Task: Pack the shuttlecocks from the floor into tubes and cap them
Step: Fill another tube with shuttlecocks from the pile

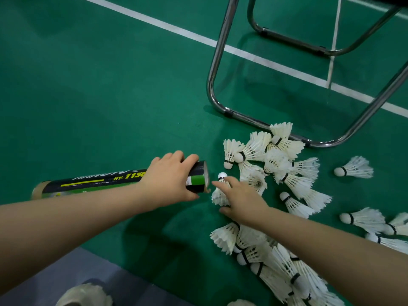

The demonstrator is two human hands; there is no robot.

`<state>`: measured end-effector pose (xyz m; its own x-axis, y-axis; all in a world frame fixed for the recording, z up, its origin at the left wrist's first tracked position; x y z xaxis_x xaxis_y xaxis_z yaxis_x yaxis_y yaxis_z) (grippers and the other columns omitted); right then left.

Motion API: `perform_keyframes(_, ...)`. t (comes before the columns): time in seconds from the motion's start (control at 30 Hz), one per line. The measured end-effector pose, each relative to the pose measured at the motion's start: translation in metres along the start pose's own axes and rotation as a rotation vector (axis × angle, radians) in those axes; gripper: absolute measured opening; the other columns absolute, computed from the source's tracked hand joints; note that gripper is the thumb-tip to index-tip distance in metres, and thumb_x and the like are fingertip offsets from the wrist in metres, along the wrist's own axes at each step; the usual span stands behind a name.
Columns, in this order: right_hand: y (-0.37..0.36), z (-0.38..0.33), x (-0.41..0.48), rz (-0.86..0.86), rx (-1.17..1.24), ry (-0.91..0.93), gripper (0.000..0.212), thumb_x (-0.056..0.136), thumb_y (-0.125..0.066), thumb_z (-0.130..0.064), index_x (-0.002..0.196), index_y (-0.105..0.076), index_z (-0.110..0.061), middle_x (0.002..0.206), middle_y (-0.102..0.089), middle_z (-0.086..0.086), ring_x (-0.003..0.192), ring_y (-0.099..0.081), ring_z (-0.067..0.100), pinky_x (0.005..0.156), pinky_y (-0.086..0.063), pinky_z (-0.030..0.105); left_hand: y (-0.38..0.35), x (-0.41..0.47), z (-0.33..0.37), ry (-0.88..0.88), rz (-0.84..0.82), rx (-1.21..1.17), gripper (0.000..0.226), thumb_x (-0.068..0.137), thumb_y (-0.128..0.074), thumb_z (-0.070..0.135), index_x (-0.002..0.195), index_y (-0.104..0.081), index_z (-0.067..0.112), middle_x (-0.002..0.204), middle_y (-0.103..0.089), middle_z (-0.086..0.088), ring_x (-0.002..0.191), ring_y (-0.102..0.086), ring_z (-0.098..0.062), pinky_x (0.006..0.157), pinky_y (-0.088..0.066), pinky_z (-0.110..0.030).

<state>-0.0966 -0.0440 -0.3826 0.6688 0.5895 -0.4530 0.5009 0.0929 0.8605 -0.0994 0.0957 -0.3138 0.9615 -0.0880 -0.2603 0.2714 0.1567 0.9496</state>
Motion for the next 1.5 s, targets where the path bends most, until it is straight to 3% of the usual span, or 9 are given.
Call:
perform_keyframes(0.13,0.002,0.022,0.01,0.094,0.067,-0.081,0.061,0.088,-0.046,0.004,0.141,-0.034,-0.024,0.128,-0.052,0.008,0.106,-0.056,0.025,0.088,-0.05,0.037,-0.001,0.0,-0.001,0.011,-0.002,-0.009,0.078,0.065,-0.063,0.064,0.128,-0.035,0.03,0.106,-0.046,0.001,0.101,-0.047,-0.023,0.084,-0.04,-0.036)
perform_keyframes(0.27,0.038,0.054,0.011,0.278,0.512,-0.382,0.014,0.094,-0.047,-0.013,0.1,-0.059,-0.016,0.082,-0.058,0.002,0.069,-0.051,0.016,0.06,-0.042,0.027,0.007,0.003,-0.006,0.024,0.025,-0.032,0.077,0.065,-0.064,0.064,0.128,-0.036,0.028,0.105,-0.047,0.0,0.1,-0.048,-0.023,0.084,-0.04,-0.036)
perform_keyframes(0.4,0.042,0.04,0.001,0.159,1.205,-0.416,0.025,0.094,-0.044,0.002,0.117,-0.052,0.002,0.116,-0.058,0.022,0.068,-0.048,0.009,0.06,-0.046,0.015,0.009,0.005,-0.011,0.039,0.046,-0.043,0.076,0.064,-0.065,0.063,0.126,-0.038,0.028,0.102,-0.047,0.001,0.098,-0.048,-0.023,0.082,-0.039,-0.036)
perform_keyframes(0.57,0.029,0.014,-0.007,-0.06,1.159,-0.373,0.038,0.093,-0.043,0.009,0.13,-0.039,0.01,0.114,-0.057,0.02,0.066,-0.045,0.002,0.052,-0.043,0.007,0.006,0.005,-0.009,0.034,0.034,-0.034,0.075,0.066,-0.063,0.062,0.127,-0.037,0.028,0.102,-0.046,0.001,0.097,-0.048,-0.023,0.081,-0.039,-0.036)
perform_keyframes(0.83,0.054,-0.003,0.004,0.27,0.689,-0.376,0.013,0.086,-0.054,-0.018,0.092,-0.043,-0.016,0.078,-0.049,-0.001,0.067,-0.045,0.018,0.052,-0.03,0.03,0.007,0.0,0.007,-0.008,0.038,-0.028,0.077,0.064,-0.063,0.063,0.128,-0.036,0.03,0.104,-0.046,0.002,0.1,-0.048,-0.022,0.082,-0.038,-0.035)
perform_keyframes(1.0,0.051,-0.01,0.0,0.298,0.959,-0.314,0.016,0.082,-0.054,-0.008,0.075,-0.043,-0.017,0.066,-0.046,-0.003,0.059,-0.038,0.013,0.053,-0.028,0.029,0.01,0.001,0.008,-0.01,0.058,-0.049,0.075,0.064,-0.063,0.061,0.127,-0.037,0.03,0.102,-0.046,0.002,0.1,-0.049,-0.022,0.081,-0.038,-0.035)
perform_keyframes(1.13,0.042,-0.03,-0.003,0.149,1.402,-0.162,0.019,0.072,-0.049,0.0,0.085,-0.057,-0.012,0.075,-0.057,-0.001,0.071,-0.051,0.01,0.062,-0.042,0.019,0.008,0.002,0.001,0.006,0.048,-0.05,0.077,0.065,-0.064,0.061,0.129,-0.036,0.029,0.104,-0.047,0.001,0.101,-0.049,-0.023,0.082,-0.039,-0.036)
perform_keyframes(1.23,0.04,-0.052,-0.001,-0.034,1.403,0.009,0.065,0.045,-0.037,0.0,0.106,-0.057,0.004,0.091,-0.061,0.019,0.081,-0.053,0.018,0.062,-0.04,0.022,0.006,-0.001,0.002,0.002,0.041,-0.034,0.076,0.065,-0.062,0.061,0.129,-0.035,0.03,0.105,-0.047,0.001,0.102,-0.048,-0.022,0.082,-0.038,-0.035)
perform_keyframes(1.5,0.035,-0.07,0.001,-0.414,1.173,0.062,0.018,0.053,-0.052,-0.005,0.07,-0.047,-0.008,0.07,-0.043,0.005,0.064,-0.038,0.013,0.057,-0.029,0.027,0.003,-0.003,0.024,-0.072,0.04,0.033,0.081,0.065,-0.06,0.066,0.131,-0.034,0.028,0.108,-0.048,0.0,0.102,-0.049,-0.023,0.083,-0.039,-0.035)
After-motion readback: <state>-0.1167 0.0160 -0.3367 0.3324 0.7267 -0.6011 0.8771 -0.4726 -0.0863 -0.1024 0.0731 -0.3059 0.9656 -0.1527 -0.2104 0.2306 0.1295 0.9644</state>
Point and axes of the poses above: each hand's wrist, its own x-axis towards the middle knuckle, its own y-axis out of the back of the hand, z = x × y, the point moved 9 cm from there along x, towards the middle knuckle
